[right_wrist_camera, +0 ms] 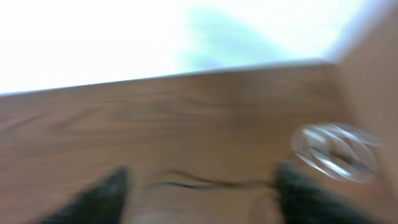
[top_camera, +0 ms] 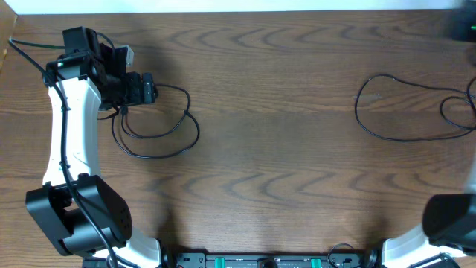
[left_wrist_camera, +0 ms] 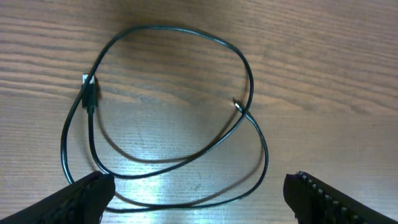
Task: Untangle cables
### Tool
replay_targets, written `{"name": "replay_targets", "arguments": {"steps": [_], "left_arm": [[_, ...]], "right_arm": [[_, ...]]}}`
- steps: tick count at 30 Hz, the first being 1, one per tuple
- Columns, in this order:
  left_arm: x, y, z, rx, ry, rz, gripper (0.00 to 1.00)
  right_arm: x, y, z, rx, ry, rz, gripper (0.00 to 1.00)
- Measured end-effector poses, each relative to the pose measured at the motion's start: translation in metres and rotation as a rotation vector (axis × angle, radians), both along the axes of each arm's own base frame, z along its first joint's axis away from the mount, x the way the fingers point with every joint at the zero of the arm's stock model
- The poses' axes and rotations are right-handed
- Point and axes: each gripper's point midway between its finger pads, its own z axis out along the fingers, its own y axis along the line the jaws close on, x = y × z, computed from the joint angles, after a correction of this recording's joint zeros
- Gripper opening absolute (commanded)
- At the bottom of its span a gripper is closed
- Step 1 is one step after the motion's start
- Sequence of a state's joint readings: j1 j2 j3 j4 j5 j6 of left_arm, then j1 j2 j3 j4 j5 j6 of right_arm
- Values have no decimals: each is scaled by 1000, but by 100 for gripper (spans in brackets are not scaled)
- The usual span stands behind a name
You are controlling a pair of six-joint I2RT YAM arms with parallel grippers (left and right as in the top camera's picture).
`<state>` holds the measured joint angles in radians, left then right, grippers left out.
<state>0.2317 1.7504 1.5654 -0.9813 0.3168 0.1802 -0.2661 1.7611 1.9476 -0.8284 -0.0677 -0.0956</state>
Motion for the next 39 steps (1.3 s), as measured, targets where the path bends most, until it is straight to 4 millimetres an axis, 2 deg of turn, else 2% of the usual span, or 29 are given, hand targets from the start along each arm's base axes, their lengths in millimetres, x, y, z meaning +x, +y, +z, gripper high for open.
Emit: {"name": "replay_targets", "arguments": {"steps": [1, 3, 6, 7, 9, 11, 12, 14, 15, 18, 21, 24, 28, 31, 35, 39], "left_arm": [[2, 0, 1, 0, -6, 5, 93], [4, 1, 1, -2, -13, 17, 93], [7, 5, 2, 7, -21, 57, 93], [9, 8, 2, 17, -24, 77, 93], [10, 17, 2, 41, -19, 134, 93], [8, 26, 1, 61, -9, 192, 93], [7, 32, 1, 70, -7, 221, 93], [2, 48, 9, 86, -19, 299, 93], [1, 52, 14, 89, -30, 316, 93], [-10, 65, 43, 102, -96, 376, 93], [-29, 75, 79, 119, -175, 432, 93], [-49, 77, 104, 130, -223, 463, 93], [-64, 73, 118, 134, -245, 471, 93], [-71, 71, 119, 133, -234, 471, 93], [-77, 68, 116, 129, -207, 470, 93], [-80, 67, 114, 127, -193, 470, 93]], "right_arm": [[8, 41, -3, 7, 3, 94, 99], [15, 104, -7, 14, 6, 229, 99], [18, 178, -12, 29, 8, 366, 99], [18, 197, -15, 36, 13, 397, 99], [16, 244, -29, 61, 41, 472, 99], [12, 293, -55, 81, 94, 544, 99], [11, 306, -65, 86, 114, 562, 99], [1, 359, -111, 91, 212, 639, 99], [-2, 371, -122, 87, 234, 656, 99], [-21, 423, -170, 73, 320, 737, 99], [-43, 470, -206, 65, 364, 811, 99], [-69, 513, -237, 55, 396, 880, 99], [-97, 549, -260, 50, 418, 944, 99], [-111, 563, -263, 48, 418, 975, 99], [-117, 573, -264, 50, 410, 993, 99], [-119, 574, -285, 45, 439, 982, 99]]}}
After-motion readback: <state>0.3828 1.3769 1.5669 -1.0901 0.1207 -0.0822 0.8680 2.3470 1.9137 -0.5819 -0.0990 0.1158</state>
